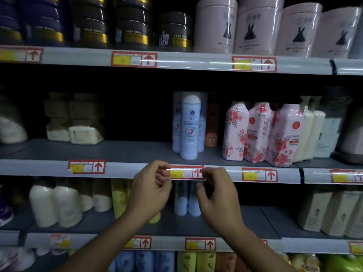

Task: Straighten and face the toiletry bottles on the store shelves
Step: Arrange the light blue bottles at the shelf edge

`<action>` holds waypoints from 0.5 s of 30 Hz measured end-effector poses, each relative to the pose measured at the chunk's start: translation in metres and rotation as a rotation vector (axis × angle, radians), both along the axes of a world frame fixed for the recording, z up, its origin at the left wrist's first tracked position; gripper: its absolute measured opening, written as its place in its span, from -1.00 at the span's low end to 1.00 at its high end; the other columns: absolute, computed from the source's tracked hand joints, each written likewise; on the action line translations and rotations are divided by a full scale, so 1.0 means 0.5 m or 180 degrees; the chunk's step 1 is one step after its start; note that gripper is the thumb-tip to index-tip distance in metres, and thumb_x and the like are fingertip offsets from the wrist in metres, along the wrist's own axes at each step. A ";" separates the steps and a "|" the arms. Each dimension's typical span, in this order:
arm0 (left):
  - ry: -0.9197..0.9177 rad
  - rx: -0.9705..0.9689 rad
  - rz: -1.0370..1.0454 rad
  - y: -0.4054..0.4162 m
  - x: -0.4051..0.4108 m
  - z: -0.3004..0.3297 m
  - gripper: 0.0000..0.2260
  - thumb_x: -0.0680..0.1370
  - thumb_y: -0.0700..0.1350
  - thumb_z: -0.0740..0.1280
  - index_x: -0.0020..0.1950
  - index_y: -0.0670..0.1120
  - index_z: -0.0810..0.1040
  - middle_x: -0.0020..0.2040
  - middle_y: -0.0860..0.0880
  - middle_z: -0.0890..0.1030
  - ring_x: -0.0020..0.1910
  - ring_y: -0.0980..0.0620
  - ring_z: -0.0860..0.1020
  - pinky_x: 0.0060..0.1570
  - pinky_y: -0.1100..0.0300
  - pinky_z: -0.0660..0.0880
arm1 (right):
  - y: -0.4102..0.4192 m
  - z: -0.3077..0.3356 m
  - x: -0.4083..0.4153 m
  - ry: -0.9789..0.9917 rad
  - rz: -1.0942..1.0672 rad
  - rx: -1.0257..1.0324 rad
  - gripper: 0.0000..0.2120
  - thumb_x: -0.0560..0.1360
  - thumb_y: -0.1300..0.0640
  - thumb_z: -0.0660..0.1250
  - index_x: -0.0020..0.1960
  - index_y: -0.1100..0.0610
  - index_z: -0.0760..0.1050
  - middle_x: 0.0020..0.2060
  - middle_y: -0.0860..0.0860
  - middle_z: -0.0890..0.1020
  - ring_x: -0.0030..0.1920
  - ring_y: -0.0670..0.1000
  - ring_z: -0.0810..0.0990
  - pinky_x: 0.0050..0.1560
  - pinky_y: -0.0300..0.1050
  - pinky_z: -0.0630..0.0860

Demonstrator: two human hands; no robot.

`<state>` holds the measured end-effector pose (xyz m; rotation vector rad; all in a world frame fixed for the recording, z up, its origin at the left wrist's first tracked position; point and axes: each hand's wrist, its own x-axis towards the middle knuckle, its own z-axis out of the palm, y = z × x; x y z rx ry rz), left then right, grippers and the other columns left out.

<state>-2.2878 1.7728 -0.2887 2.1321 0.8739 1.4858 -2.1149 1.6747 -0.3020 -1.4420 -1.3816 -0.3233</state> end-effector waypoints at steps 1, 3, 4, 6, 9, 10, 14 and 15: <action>0.0019 0.0056 0.0044 0.007 0.001 0.013 -0.75 0.51 -0.27 0.46 0.06 0.05 0.60 -0.13 0.12 0.61 -0.15 0.08 0.60 -0.16 0.24 0.58 | 0.010 0.015 0.004 -0.0036 -0.0025 0.0030 -0.78 0.53 0.11 0.38 0.16 0.03 0.49 0.00 -0.11 0.50 0.05 -0.04 0.54 0.06 0.01 0.54; 0.0026 0.0169 0.0081 0.025 0.004 0.038 -0.76 0.51 -0.25 0.46 0.08 0.04 0.60 -0.10 0.11 0.60 -0.13 0.10 0.60 -0.10 0.12 0.60 | 0.031 0.044 0.013 -0.0032 -0.0011 0.0097 -0.73 0.54 0.12 0.41 0.22 0.05 0.48 0.05 -0.09 0.49 0.08 -0.04 0.54 0.10 0.00 0.55; 0.0017 0.0214 0.0083 0.037 0.006 0.050 -0.77 0.51 -0.25 0.46 0.08 0.03 0.59 -0.08 0.10 0.60 -0.11 0.11 0.60 -0.07 0.07 0.61 | 0.043 0.058 0.017 -0.0018 0.0006 0.0116 -0.69 0.54 0.13 0.42 0.25 0.05 0.47 0.08 -0.09 0.50 0.11 -0.04 0.54 0.12 0.01 0.55; 0.0009 0.0263 0.0079 0.063 0.015 0.074 -0.77 0.52 -0.23 0.46 0.11 0.02 0.58 -0.03 0.05 0.60 -0.06 0.07 0.60 0.00 0.02 0.62 | 0.069 0.083 0.026 0.0019 -0.0011 0.0103 -0.63 0.53 0.12 0.43 0.30 0.06 0.45 0.13 -0.09 0.50 0.13 -0.04 0.53 0.17 0.01 0.55; -0.0018 0.0206 -0.0010 0.115 0.037 0.104 -0.73 0.55 -0.20 0.47 0.22 -0.02 0.56 0.09 -0.01 0.61 0.04 0.04 0.61 0.11 -0.03 0.63 | 0.113 0.110 0.037 0.0107 -0.0085 -0.0091 -0.51 0.53 0.00 0.45 0.39 0.07 0.39 0.22 -0.06 0.50 0.21 -0.04 0.52 0.24 -0.01 0.53; 0.0013 0.0159 -0.0030 0.132 0.046 0.113 -0.69 0.56 -0.18 0.47 0.27 -0.04 0.55 0.14 -0.03 0.61 0.07 0.03 0.61 0.15 -0.04 0.62 | 0.128 0.115 0.041 0.0132 -0.0117 -0.0163 -0.46 0.52 -0.04 0.46 0.42 0.06 0.36 0.26 -0.05 0.50 0.26 -0.03 0.52 0.27 0.00 0.52; 0.0055 -0.0093 -0.0173 0.196 0.093 0.143 -0.52 0.57 -0.06 0.49 0.44 -0.09 0.45 0.33 -0.05 0.57 0.25 0.02 0.58 0.28 0.03 0.57 | 0.183 0.132 0.055 0.0283 -0.0252 -0.0311 -0.30 0.47 -0.18 0.48 0.47 0.04 0.29 0.33 0.00 0.48 0.31 0.04 0.52 0.26 0.07 0.53; 0.0015 -0.0224 -0.0238 0.208 0.104 0.151 -0.47 0.56 -0.04 0.50 0.47 -0.10 0.42 0.36 -0.06 0.55 0.29 0.02 0.56 0.28 0.09 0.54 | 0.196 0.137 0.059 0.0316 -0.0261 -0.0289 -0.28 0.45 -0.20 0.48 0.48 0.04 0.29 0.33 0.01 0.49 0.30 0.05 0.53 0.26 0.09 0.54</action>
